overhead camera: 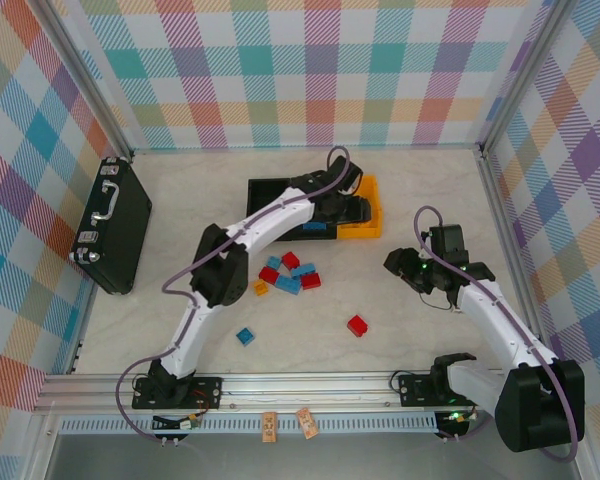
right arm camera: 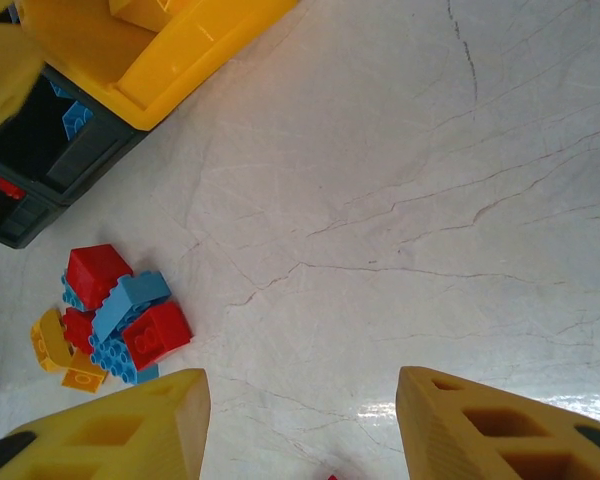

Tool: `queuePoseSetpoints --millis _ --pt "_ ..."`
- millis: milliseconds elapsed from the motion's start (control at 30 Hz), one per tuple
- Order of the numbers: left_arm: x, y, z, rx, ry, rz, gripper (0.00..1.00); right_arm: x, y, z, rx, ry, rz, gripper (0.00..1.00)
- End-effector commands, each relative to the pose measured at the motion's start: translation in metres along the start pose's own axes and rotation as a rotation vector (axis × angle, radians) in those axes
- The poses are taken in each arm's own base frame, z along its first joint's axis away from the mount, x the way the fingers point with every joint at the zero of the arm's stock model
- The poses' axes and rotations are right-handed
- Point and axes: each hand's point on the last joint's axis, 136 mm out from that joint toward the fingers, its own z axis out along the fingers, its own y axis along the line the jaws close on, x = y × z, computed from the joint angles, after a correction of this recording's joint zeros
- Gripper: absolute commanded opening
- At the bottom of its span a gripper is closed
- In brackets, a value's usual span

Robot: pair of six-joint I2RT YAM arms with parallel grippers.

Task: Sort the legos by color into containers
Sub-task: Place the lego in the container, then pick up the lego from the center of the table.

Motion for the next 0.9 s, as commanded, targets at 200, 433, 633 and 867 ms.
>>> queuePoseSetpoints --millis 200,433,633,867 --pt "0.025 0.004 -0.088 0.038 -0.096 0.051 0.54 0.018 0.017 -0.007 -0.043 0.036 -0.116 0.54" --pt "0.066 0.048 -0.114 -0.050 -0.096 0.046 0.55 0.036 0.034 -0.002 -0.031 0.074 -0.229 0.55" --pt "0.100 0.091 -0.136 -0.137 -0.114 0.010 0.56 0.047 0.050 0.007 -0.014 0.100 -0.318 0.59" --pt "0.140 0.142 -0.163 -0.249 -0.121 -0.046 0.66 0.051 0.078 0.024 0.029 0.113 -0.434 0.65"
